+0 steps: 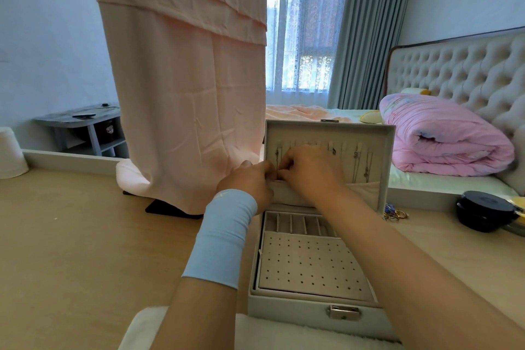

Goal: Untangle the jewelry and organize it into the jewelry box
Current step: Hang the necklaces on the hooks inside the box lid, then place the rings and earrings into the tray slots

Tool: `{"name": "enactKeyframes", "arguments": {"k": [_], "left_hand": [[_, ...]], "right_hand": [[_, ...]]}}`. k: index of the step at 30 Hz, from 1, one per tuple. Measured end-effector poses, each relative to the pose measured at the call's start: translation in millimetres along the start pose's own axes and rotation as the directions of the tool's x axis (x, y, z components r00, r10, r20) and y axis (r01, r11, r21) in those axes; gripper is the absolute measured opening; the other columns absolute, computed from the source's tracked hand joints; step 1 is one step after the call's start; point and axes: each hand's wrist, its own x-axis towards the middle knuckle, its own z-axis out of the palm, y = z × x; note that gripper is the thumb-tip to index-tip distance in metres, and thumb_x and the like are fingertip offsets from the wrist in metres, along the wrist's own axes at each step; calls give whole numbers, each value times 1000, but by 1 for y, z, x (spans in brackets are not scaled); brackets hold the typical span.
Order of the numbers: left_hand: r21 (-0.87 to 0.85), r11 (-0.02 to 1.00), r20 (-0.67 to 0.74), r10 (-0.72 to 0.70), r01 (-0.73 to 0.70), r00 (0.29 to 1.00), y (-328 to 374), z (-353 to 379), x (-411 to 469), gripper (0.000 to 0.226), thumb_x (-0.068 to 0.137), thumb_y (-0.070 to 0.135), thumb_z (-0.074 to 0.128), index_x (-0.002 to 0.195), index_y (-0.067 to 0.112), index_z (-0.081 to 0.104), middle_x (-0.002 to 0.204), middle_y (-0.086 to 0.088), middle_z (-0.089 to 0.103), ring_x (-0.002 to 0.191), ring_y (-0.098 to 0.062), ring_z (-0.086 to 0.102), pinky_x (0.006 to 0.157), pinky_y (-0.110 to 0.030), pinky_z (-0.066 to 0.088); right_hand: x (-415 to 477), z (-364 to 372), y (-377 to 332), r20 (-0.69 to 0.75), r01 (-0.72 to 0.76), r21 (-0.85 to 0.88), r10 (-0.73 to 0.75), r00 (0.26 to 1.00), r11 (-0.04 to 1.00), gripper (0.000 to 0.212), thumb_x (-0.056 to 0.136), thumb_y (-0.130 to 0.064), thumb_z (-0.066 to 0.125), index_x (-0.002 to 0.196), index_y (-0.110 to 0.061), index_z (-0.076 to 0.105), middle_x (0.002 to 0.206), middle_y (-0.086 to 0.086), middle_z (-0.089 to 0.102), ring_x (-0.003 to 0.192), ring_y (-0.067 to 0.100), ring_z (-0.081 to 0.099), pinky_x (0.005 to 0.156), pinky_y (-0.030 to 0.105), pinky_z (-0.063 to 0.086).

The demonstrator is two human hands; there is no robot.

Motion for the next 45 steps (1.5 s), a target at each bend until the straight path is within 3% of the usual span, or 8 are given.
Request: {"name": "enactKeyframes", "arguments": {"k": [4, 14, 23, 28, 32, 38, 42, 45], "left_hand": [[-36, 999, 10, 0, 0, 1000, 0, -2, -1, 38, 90, 24, 54, 125, 39, 52, 125, -4, 43, 111, -25, 49, 91, -37, 47], [1, 996, -248, 82, -84, 965, 54, -17, -20, 35, 90, 34, 59, 123, 24, 50, 128, -6, 36, 122, -24, 37, 97, -36, 40], [67, 917, 307, 355, -393, 883, 148, 58, -69, 75, 80, 67, 54, 145, 34, 36, 149, -1, 34, 137, -26, 31, 109, -46, 35], [133, 914, 329, 323, -382, 887, 160, 78, -80, 81, 79, 74, 47, 147, 33, 29, 149, -1, 36, 139, -25, 29, 113, -45, 27], [186, 923, 386, 246, -337, 889, 153, 68, -79, 83, 79, 68, 49, 149, 32, 23, 155, 1, 27, 142, -25, 25, 115, -46, 25], [343, 913, 451, 45, -220, 892, 141, 51, -67, 87, 78, 57, 58, 152, 30, 21, 158, 0, 21, 143, -26, 24, 113, -47, 31], [338, 901, 313, 166, -273, 935, 164, 56, -56, 67, 85, 45, 56, 145, 21, 38, 153, -6, 31, 139, -26, 29, 111, -41, 33], [200, 945, 291, 195, -259, 937, 185, 72, -34, 57, 89, 35, 56, 142, 17, 41, 141, -7, 43, 128, -27, 44, 103, -38, 43]], "right_hand": [[-5, -1, 6, 163, 54, 46, -61, 985, 997, 19, 97, -37, 59, 108, -34, 75, 99, -7, 73, 90, 16, 65, 77, 37, 57], [-66, -54, 56, 178, -21, 235, -22, 984, 972, 17, 98, -36, 59, 108, -34, 73, 99, -17, 66, 92, 3, 58, 83, 30, 50], [-130, -64, 133, 388, -344, 68, 293, 874, 936, 40, 94, -11, 47, 128, -21, 67, 129, 2, 63, 113, 21, 61, 92, 29, 50], [-143, -53, 145, 534, -526, 412, 271, 801, 744, 48, 91, 6, 40, 124, -13, 69, 109, 8, 70, 78, 19, 70, 67, 35, 61], [-146, -47, 139, 600, -576, 567, 184, 779, 588, 56, 92, 14, 34, 140, -6, 56, 125, 11, 62, 81, 23, 74, 78, 44, 63], [-135, -34, 137, 619, -436, 549, 3, 785, 713, 60, 93, 10, 44, 147, -17, 50, 136, -4, 62, 108, 10, 67, 78, 22, 55], [-120, -37, 164, 412, -362, 430, 177, 894, 827, 42, 91, -4, 54, 129, -17, 67, 116, -3, 68, 110, 15, 63, 100, 31, 51], [-108, -42, 188, 347, -356, 220, 269, 899, 908, 46, 89, -19, 62, 135, -20, 61, 132, 1, 61, 114, 19, 60, 99, 32, 50]]}}
